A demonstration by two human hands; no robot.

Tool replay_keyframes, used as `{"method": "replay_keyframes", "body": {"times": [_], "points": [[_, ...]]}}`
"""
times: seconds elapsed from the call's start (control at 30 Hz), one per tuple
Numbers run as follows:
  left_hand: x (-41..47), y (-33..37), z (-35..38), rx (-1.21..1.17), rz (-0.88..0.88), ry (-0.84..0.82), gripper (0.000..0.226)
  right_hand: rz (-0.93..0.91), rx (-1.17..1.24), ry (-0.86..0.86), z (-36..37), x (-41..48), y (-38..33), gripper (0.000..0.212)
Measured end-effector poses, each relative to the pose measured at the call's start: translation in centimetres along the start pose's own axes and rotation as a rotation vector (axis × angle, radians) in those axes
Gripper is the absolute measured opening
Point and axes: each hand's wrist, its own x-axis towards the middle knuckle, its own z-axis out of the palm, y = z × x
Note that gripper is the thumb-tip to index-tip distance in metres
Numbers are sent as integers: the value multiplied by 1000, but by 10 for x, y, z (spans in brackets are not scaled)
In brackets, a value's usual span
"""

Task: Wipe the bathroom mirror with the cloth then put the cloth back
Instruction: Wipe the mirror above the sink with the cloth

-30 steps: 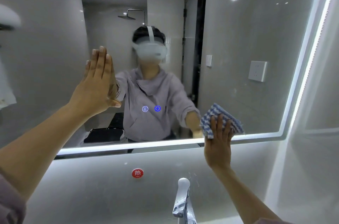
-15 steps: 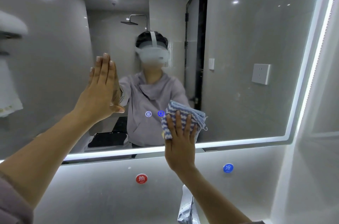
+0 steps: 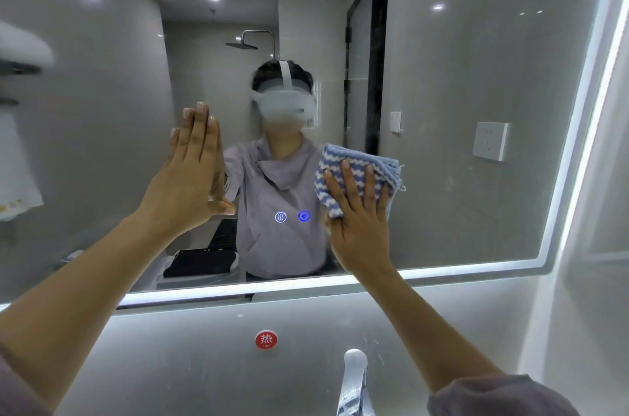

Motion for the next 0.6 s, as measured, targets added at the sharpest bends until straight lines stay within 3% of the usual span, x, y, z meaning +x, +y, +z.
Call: {"method": "replay_keyframes", "body": {"times": [0.13,0.2,0.33,0.4,0.6], "points": [[0,1,-1,-8,5,1,149,34,-30,79,-5,5,21,58],[0,1,0,-6,6,3,148,141,-35,116,-13,10,43,48],[0,1,-1,7,6,1,147,452,-7,219,-20,21,78,49],[-1,2,-2,20,11,0,147,471,-41,254,-18,24,78,53],[-1,4,-4,14,5,-5,145,587,-40,202,-16,28,60,57]]}}
